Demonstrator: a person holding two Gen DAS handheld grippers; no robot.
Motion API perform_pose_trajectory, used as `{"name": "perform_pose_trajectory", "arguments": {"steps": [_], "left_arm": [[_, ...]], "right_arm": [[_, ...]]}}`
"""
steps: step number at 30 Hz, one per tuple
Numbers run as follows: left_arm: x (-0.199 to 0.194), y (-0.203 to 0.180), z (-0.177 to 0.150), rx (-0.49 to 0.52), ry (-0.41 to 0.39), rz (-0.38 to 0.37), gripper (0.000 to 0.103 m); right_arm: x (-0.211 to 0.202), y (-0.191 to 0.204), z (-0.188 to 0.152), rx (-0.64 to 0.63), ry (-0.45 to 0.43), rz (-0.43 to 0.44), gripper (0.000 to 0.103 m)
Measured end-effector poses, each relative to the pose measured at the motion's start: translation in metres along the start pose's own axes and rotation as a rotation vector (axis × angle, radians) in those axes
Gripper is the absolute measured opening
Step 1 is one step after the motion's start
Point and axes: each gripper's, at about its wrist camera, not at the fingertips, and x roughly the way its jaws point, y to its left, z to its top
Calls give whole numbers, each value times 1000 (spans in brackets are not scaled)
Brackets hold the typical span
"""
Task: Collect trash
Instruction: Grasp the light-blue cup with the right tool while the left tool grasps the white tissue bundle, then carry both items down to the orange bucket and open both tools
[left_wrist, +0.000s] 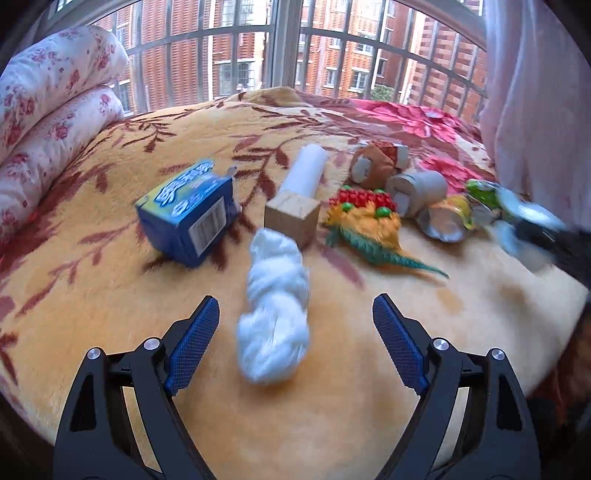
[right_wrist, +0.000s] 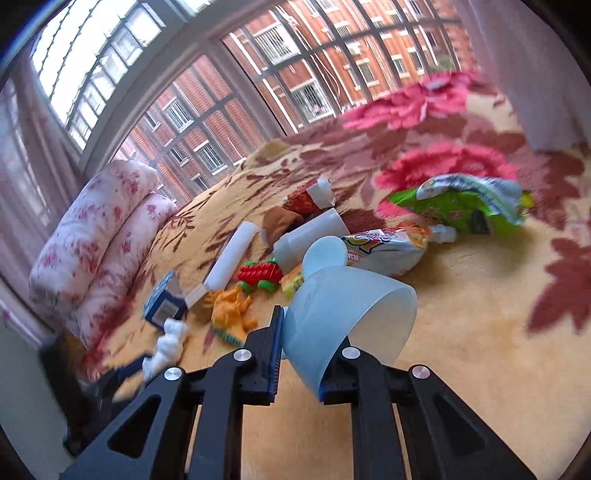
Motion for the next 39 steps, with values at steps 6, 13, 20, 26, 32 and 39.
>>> {"name": "perform_pose_trajectory", "arguments": {"steps": [6, 13, 20, 26, 32, 39], "left_arm": [[37, 2, 11, -54, 80, 60, 34], [-11, -14, -5, -1, 1, 51, 32], [-108, -42, -38, 73, -103, 38, 32], [-149, -48, -83, 85, -97, 22, 32], [-139, -41, -136, 60, -1, -22, 32], [-108, -27, -165, 35, 126, -33, 32]], "right_arm": [[-37, 9, -28, -60, -41, -37, 15], [-60, 28, -52, -127, -50, -52, 15], [-85, 55, -79, -172, -13, -13, 15], [-105, 74, -127, -243, 59, -8, 15], [-99, 77, -178, -273, 166, -21, 15], [-74, 68, -213, -271, 275, -60, 15]]}}
